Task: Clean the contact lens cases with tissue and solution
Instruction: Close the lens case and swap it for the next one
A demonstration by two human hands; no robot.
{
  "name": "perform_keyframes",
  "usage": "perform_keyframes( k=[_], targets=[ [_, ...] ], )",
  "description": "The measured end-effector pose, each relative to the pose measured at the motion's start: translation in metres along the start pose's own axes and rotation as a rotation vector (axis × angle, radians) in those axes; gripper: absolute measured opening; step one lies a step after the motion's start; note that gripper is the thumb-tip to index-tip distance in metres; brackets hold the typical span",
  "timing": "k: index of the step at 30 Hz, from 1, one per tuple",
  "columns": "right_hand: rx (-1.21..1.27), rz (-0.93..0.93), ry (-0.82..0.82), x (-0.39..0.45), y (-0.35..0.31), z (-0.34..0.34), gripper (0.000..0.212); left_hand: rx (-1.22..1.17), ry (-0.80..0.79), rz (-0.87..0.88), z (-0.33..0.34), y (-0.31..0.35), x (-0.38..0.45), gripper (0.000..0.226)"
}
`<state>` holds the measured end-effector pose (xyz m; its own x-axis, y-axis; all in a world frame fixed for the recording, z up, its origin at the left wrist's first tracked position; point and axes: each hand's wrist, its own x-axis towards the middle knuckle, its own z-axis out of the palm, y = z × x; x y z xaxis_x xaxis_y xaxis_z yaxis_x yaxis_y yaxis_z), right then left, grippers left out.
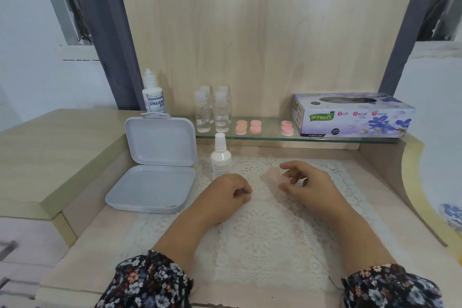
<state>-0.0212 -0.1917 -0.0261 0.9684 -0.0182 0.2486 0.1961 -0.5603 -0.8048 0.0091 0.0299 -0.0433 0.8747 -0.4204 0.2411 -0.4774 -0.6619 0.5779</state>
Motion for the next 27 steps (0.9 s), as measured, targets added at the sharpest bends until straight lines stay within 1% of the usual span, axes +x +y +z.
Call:
perform_keyframes(
  k=[5, 11, 14, 16, 22, 27],
  targets=[
    [-0.025, -0.056, 0.086, 0.000, -0.013, 0.005, 0.027, -0.011, -0.002, -0.017, -0.005, 0.001, 0.000, 0.009],
    [-0.126, -0.139, 0.153, 0.009, -0.041, 0.000, 0.022, 0.014, -0.025, -0.034, -0.005, 0.001, 0.001, 0.012],
    [-0.120, -0.134, 0.204, 0.022, -0.057, -0.006, 0.022, 0.000, -0.033, -0.046, -0.005, 0.000, 0.002, 0.012],
    [-0.127, -0.126, 0.247, 0.034, -0.065, -0.009, 0.024, -0.007, -0.039, -0.053, -0.005, 0.001, 0.002, 0.012],
    [-0.303, -0.123, 0.309, 0.070, -0.070, -0.004, 0.032, -0.030, -0.041, -0.066, -0.005, 0.000, 0.002, 0.011],
    [-0.434, -0.098, 0.310, 0.086, -0.064, 0.005, 0.034, -0.044, -0.042, -0.073, -0.005, 0.000, 0.003, 0.011]
  ],
)
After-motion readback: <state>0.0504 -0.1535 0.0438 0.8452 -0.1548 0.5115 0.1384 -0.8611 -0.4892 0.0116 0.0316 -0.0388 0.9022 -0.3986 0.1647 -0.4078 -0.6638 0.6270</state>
